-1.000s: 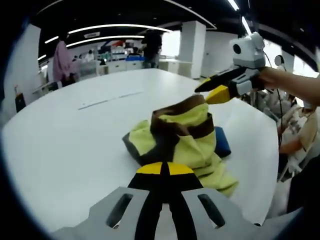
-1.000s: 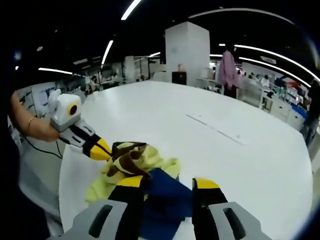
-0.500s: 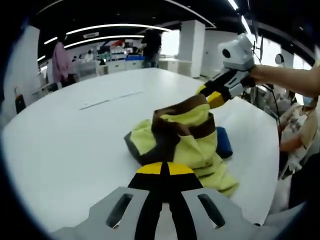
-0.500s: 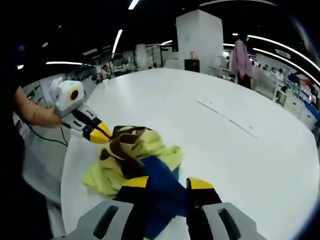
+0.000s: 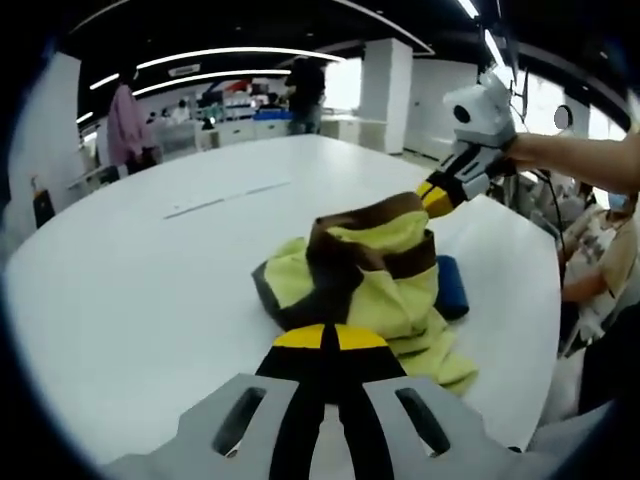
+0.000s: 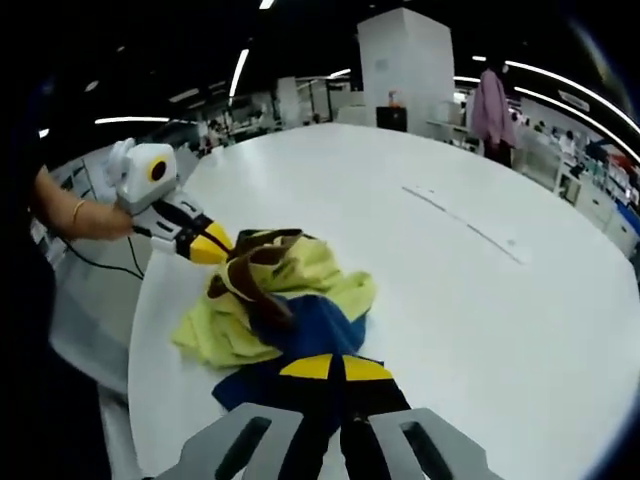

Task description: Fold the garment on the visible template until the final outline fits inside the template.

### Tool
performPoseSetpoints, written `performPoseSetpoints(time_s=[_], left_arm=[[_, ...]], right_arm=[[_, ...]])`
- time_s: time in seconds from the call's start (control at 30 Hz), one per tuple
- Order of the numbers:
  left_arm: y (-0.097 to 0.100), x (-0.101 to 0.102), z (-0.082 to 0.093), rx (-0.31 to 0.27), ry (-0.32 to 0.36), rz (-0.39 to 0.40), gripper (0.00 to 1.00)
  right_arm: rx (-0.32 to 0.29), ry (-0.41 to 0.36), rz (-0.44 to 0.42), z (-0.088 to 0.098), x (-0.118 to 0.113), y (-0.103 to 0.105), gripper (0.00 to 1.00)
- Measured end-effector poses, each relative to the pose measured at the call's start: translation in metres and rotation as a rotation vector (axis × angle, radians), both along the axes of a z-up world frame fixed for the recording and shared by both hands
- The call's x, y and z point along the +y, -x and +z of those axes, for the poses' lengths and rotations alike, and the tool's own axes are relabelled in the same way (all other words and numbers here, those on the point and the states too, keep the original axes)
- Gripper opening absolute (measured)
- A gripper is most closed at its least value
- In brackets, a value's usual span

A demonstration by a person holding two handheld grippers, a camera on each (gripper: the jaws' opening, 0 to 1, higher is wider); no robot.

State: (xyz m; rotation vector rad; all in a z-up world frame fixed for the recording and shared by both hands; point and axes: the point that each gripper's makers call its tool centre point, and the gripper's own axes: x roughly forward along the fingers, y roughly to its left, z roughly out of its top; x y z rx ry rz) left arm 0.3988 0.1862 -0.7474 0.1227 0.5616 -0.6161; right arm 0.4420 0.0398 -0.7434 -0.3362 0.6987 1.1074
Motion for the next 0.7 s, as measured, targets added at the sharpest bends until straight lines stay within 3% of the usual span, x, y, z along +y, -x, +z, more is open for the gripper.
performPoseSetpoints(time_s=[0.23, 0.47, 0.7], left_arm=[[0.003, 0.01, 0.021, -0.027, 0.013, 0.026, 0.0], [-0.003, 0.028, 0.048, -0.081, 0.015, 0.075, 0.0], [-0.015, 0.044, 0.06, -0.109, -0.015, 0.107, 0.0]], right_arm=[[-0.011, -0.07, -0.03, 0.023, -0.003, 0.006, 0.0], [-0.064, -0.098, -0.089, 0.043, -0.014, -0.001, 0.0], [-0.11, -0.153, -0.159, 0.064, -0.022, -0.01, 0.0]])
